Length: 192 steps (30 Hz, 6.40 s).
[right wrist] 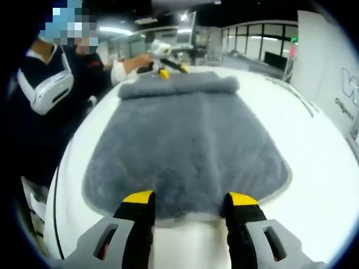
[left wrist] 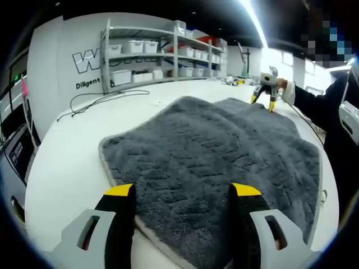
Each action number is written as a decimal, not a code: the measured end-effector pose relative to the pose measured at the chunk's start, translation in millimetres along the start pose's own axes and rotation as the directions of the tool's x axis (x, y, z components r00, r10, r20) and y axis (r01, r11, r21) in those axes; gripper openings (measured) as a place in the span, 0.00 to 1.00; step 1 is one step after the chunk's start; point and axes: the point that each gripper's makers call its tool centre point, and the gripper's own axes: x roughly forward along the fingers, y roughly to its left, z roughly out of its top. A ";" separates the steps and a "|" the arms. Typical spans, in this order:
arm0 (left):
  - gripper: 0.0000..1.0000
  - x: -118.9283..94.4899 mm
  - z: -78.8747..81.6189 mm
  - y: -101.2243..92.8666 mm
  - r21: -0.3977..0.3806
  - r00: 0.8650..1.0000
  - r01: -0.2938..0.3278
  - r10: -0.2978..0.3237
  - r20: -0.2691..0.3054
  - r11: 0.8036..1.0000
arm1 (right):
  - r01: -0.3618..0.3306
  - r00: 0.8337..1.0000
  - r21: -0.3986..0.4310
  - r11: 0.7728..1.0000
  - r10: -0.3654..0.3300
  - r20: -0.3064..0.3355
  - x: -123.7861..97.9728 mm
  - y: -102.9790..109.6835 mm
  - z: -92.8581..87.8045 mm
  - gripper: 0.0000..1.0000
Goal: Open the folded towel by lifting each exposed corner and separating the folded layers until the towel lies flat within the target outline without major curled edges
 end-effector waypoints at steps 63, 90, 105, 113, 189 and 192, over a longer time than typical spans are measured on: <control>0.70 1.3 0.7 -0.7 0.007 1.000 0.015 -0.015 -0.015 1.000 | 0.022 1.000 0.089 0.996 -0.021 -0.010 -45.3 9.7 -41.9 0.09; 0.70 0.2 -1.7 -0.3 0.018 0.999 0.025 -0.024 -0.049 1.000 | 0.040 0.998 0.035 0.999 -0.038 -0.043 -61.5 16.6 -62.0 0.05; 0.71 0.6 -2.9 -6.4 0.023 0.998 0.028 -0.027 -0.057 0.999 | 0.037 0.998 0.051 0.998 -0.034 -0.048 -72.6 19.3 -73.2 0.06; 0.72 0.6 -2.1 -1.3 0.025 0.998 0.032 -0.031 -0.054 0.999 | 0.037 0.998 0.063 0.997 -0.035 -0.047 -79.4 17.8 -79.3 0.06; 0.72 1.2 -1.6 -1.3 0.034 0.997 0.037 -0.035 -0.061 0.999 | 0.110 0.993 0.110 0.988 -0.105 -0.054 -137.7 4.6 -137.1 0.06; 0.72 1.1 -1.7 -0.8 0.035 0.997 0.038 -0.036 -0.065 0.999 | 0.110 0.993 0.110 0.988 -0.105 -0.052 -137.9 4.8 -137.5 0.06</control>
